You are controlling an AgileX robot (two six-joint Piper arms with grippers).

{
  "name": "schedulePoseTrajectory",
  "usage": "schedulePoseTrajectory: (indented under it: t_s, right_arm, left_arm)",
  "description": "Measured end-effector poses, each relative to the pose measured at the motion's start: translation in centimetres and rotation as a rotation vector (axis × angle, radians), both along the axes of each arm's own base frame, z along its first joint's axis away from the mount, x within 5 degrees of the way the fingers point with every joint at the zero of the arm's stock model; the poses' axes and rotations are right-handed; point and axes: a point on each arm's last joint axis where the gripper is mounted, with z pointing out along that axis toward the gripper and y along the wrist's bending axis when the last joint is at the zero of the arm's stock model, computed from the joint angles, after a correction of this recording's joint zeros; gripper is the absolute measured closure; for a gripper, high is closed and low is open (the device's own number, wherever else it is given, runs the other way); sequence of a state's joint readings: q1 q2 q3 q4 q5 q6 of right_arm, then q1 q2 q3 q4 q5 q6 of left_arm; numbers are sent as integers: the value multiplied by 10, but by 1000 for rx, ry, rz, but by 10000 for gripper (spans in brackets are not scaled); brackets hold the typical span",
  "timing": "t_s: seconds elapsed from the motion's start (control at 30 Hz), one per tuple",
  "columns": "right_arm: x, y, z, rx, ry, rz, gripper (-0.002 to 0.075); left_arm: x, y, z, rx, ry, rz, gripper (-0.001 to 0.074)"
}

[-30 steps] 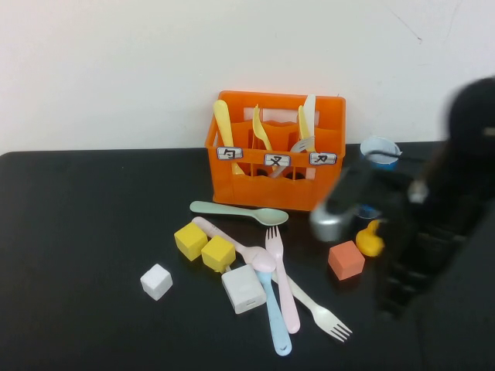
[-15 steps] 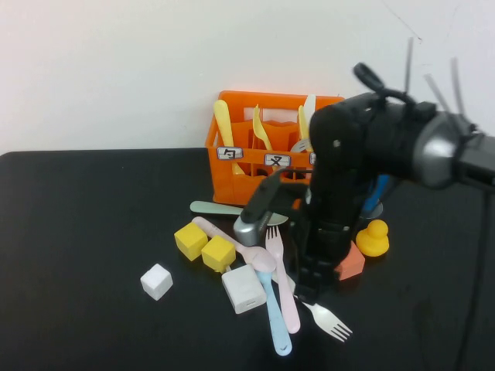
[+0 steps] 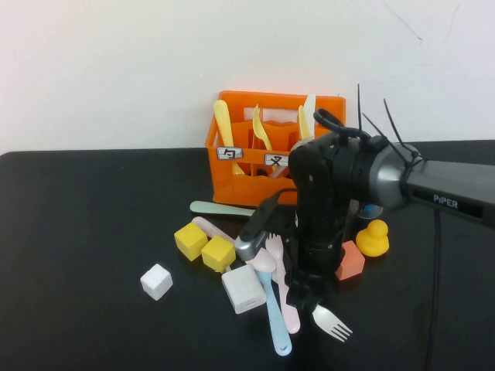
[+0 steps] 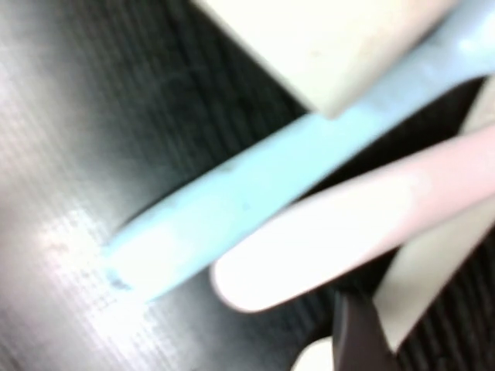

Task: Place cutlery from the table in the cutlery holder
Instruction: Pick up the fork

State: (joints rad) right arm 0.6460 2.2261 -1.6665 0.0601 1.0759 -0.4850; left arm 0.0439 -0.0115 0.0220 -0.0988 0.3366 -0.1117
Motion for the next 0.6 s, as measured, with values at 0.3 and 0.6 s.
schedulePoseTrajectory:
  t_s: [0.3, 0.6]
  right_arm:
    - [5, 0, -1, 2, -57, -30, 389]
    - [6, 2, -10, 10, -41, -42, 391]
  left_arm:
    - [0, 0, 0, 0, 0, 0, 736]
    - [0, 0, 0, 0, 0, 0, 736]
